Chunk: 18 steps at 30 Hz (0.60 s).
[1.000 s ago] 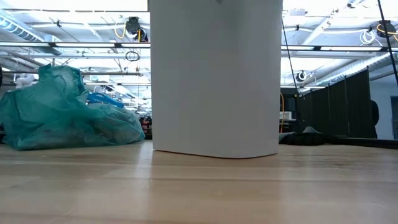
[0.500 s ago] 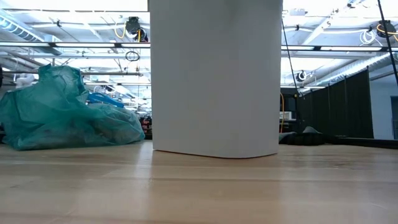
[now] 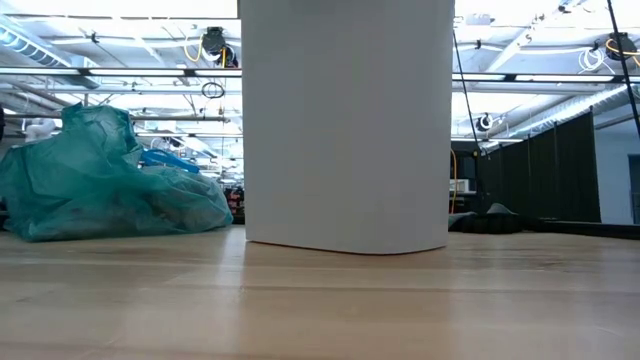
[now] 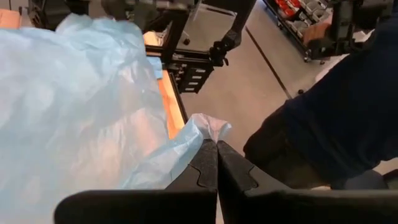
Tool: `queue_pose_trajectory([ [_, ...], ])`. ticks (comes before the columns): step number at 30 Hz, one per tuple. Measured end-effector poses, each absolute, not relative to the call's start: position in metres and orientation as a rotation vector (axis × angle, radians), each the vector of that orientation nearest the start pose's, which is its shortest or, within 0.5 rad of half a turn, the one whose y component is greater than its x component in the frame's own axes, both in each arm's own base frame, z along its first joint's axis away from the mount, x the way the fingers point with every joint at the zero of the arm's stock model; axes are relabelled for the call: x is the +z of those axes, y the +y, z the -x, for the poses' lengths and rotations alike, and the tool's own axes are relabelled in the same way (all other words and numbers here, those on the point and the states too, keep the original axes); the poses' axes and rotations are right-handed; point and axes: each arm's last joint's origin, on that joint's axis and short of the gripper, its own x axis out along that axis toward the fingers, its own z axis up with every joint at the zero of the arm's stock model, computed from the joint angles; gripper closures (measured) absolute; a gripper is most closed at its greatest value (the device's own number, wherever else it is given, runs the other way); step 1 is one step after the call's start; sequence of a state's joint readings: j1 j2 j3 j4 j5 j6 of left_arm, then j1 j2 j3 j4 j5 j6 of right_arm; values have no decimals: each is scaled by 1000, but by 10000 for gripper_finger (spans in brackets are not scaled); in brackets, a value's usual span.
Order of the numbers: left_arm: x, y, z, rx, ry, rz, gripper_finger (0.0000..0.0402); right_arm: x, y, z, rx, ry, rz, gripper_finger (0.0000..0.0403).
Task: Place trash/remove bag and relplace
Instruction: Insert the new blue trash bag into the trash bin
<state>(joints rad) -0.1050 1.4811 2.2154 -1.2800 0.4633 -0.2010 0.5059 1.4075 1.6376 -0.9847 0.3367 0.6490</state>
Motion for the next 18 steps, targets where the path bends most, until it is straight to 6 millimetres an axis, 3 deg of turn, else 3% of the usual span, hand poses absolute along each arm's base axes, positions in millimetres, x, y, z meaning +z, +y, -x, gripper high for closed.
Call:
queue_pose_trajectory([
  [4, 526, -36, -217, -505, 596, 267, 402, 430, 109, -245, -77, 645, -283, 403],
  [8, 525, -37, -225, -517, 583, 255, 402, 430, 85, -255, -120, 651, -262, 403],
  [13, 518, -41, -249, -581, 570, 220, 402, 421, 54, -282, -113, 678, -256, 403],
  [18, 502, -44, -281, -604, 587, 174, 402, 397, 35, -310, -39, 791, -299, 403],
])
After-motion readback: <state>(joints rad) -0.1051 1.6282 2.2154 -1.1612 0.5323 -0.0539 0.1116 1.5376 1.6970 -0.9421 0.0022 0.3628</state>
